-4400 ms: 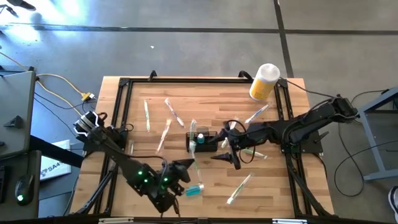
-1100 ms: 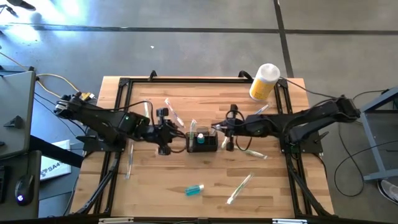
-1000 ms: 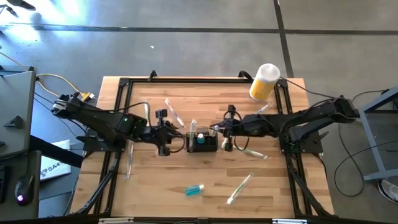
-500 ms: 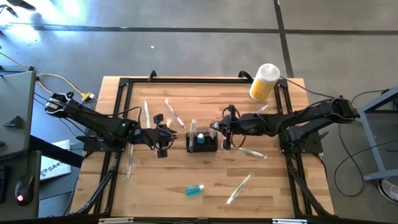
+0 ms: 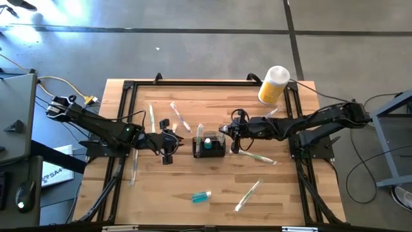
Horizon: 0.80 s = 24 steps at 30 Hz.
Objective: Pick & Place toothbrushing station
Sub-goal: Put the green toothbrush into the black mesh organizer
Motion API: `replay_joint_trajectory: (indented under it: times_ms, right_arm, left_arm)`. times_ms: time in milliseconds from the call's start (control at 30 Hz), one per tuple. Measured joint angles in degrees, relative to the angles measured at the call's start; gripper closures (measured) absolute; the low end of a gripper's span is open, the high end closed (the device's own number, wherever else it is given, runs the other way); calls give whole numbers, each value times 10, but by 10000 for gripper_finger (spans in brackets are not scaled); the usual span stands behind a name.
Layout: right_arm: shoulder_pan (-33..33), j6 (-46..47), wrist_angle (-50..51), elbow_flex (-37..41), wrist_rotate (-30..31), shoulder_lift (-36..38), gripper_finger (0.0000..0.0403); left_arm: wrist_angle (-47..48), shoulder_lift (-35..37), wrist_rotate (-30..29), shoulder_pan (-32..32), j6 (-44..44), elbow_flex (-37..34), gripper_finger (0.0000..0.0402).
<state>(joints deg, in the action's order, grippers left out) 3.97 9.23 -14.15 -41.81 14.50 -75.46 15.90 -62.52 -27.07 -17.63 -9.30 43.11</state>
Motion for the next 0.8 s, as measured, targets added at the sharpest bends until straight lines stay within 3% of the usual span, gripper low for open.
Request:
replay_joint_trajectory:
  times_ms: [800]
  right_arm:
    - [-19, 19, -90, 23, -15, -101, 395]
  left_arm:
    - [-25, 0, 8, 0, 0, 0, 295]
